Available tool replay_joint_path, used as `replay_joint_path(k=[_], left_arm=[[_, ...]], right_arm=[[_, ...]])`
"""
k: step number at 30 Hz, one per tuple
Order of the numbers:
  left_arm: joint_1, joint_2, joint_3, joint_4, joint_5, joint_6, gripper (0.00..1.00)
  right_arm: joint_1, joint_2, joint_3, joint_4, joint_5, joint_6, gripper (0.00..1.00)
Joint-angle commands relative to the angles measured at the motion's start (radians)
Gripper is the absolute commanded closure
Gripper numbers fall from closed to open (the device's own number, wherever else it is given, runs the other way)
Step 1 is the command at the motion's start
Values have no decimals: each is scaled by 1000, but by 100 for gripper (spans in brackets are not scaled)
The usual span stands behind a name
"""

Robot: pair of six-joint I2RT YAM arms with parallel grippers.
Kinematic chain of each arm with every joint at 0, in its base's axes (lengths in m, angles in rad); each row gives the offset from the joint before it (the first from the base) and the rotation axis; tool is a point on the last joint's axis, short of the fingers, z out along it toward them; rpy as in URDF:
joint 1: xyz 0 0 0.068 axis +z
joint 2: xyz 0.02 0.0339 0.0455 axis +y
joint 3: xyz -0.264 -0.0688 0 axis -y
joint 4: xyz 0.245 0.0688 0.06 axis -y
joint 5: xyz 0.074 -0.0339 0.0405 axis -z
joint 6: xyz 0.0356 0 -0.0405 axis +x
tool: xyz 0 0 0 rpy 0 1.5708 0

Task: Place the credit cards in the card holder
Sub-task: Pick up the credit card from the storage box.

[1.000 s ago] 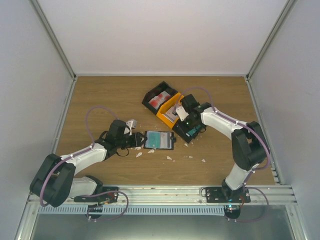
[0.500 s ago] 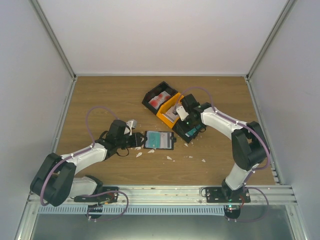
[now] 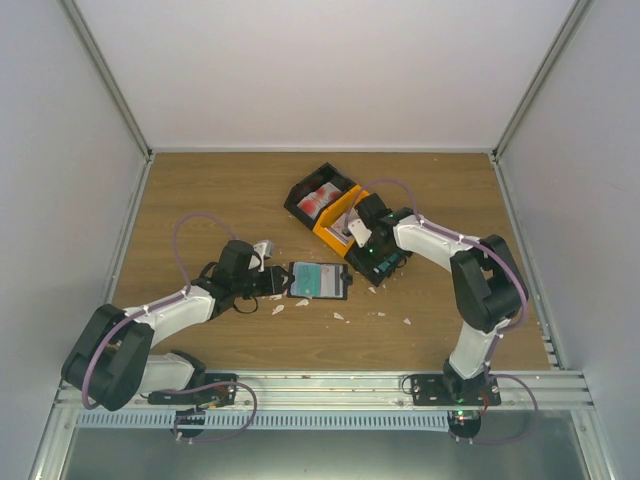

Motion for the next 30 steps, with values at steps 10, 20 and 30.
replay_joint_path(k=[10,20,30], left_arm=[[-6,9,-7,62,5,16,59],[-6,9,-9,60,1,16,59],[-6,11,-7,60,1,16,59]], right_arm=[[-3,-80,-1,-17,-74,-18,72],[-3,-79,-6,-11,-73,-9,80],[-2,-94,-6,-10,-82,-12,87]])
